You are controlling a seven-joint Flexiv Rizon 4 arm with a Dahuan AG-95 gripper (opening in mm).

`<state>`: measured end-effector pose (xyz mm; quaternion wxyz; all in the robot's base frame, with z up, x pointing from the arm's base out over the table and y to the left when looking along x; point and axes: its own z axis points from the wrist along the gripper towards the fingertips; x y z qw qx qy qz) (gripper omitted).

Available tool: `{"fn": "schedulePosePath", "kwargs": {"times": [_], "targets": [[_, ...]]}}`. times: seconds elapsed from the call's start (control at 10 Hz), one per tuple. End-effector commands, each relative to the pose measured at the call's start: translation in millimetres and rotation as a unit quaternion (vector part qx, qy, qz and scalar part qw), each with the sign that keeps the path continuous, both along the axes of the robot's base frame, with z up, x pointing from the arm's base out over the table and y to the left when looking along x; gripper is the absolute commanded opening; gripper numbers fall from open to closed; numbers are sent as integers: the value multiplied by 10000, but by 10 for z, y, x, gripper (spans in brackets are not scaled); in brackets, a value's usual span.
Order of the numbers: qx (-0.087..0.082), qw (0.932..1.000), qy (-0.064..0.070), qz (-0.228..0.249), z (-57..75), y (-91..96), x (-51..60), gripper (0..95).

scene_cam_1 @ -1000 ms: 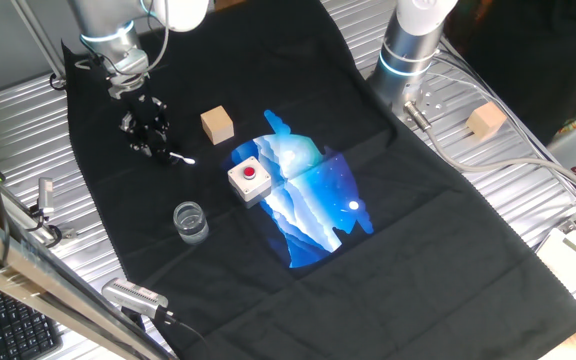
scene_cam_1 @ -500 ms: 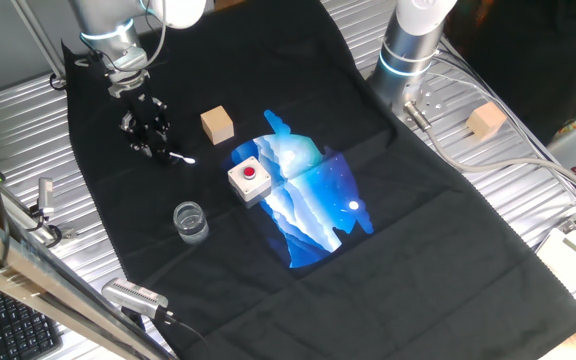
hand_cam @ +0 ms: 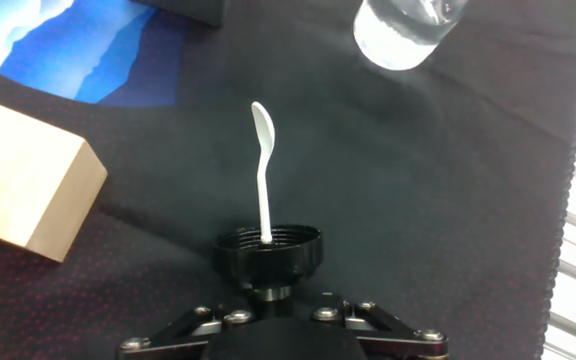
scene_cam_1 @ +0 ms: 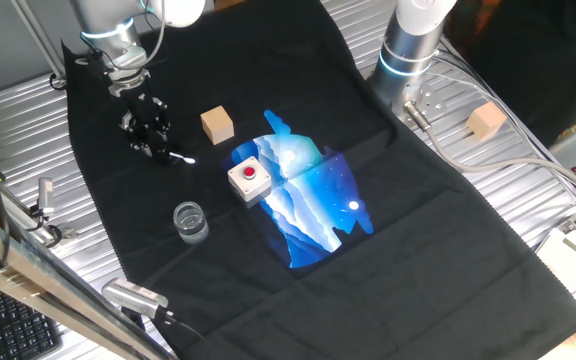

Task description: Screw the lid onto the jar

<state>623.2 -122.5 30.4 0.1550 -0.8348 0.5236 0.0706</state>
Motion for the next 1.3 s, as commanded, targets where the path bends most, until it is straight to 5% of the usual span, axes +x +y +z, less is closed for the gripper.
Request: {"fn": "schedulePosePath", "kwargs": {"times": [0.1, 1.2, 1.3], "targets": [[26, 10000, -20, -29, -9, 1, 0, 380], [-33, 10000, 19, -83, -183, 52, -48, 380], [-32, 9999, 26, -93, -187, 55, -47, 190]]}}
